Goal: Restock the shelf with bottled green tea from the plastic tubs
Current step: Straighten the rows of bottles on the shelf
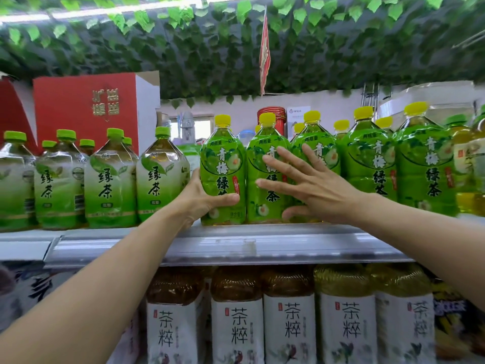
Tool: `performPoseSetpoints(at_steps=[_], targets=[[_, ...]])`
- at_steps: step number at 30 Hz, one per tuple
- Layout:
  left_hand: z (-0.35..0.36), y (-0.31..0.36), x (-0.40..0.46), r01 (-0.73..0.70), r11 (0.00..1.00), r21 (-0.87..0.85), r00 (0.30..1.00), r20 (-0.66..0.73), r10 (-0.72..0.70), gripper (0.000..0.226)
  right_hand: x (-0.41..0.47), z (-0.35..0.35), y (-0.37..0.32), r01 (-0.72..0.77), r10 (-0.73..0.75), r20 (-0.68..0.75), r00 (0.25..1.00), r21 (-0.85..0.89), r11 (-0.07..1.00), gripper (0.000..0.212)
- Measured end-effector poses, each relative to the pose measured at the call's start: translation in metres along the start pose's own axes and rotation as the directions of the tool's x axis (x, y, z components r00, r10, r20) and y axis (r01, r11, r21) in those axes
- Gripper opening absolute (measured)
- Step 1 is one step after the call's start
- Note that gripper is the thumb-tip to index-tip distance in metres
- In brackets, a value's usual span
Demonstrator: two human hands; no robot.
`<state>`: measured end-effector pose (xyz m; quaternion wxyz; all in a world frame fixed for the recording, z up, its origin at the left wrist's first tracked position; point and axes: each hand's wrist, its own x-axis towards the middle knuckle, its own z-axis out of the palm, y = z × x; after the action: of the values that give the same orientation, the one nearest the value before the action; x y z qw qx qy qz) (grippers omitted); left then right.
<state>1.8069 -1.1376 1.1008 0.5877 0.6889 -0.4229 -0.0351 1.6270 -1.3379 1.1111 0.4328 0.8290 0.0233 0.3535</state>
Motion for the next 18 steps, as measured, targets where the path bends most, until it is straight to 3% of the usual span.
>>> performPoseSetpoints(at_steps=[2, 5, 11, 15, 18], targets=[[0.000, 0.001, -0.001, -0.012, 0.999, 0.046, 1.000, -0.025, 0.014, 0.117, 0.000, 0.001, -0.001, 0.004, -0.004, 0.008, 1.000, 0.010, 1.000, 0.077], [0.001, 0.004, -0.008, 0.002, 0.994, 0.106, 0.999, -0.042, 0.002, 0.133, -0.006, -0.004, 0.003, -0.019, 0.019, -0.004, 1.000, 0.054, 0.998, 0.080], [0.035, 0.015, -0.017, -0.114, 0.960, 0.255, 0.957, -0.230, 0.174, 0.159, -0.058, -0.012, 0.024, -0.322, 0.320, 0.040, 0.946, 0.042, 0.946, 0.110], [0.060, 0.014, -0.023, -0.065, 0.888, 0.455, 0.924, -0.309, 0.226, 0.165, -0.066, -0.017, 0.032, -0.344, 0.339, 0.163, 0.927, 0.005, 0.939, 0.121], [0.061, 0.011, -0.021, -0.062, 0.859, 0.508, 0.904, -0.337, 0.264, 0.166, -0.066, -0.015, 0.033, -0.332, 0.321, 0.148, 0.935, 0.055, 0.942, 0.122]])
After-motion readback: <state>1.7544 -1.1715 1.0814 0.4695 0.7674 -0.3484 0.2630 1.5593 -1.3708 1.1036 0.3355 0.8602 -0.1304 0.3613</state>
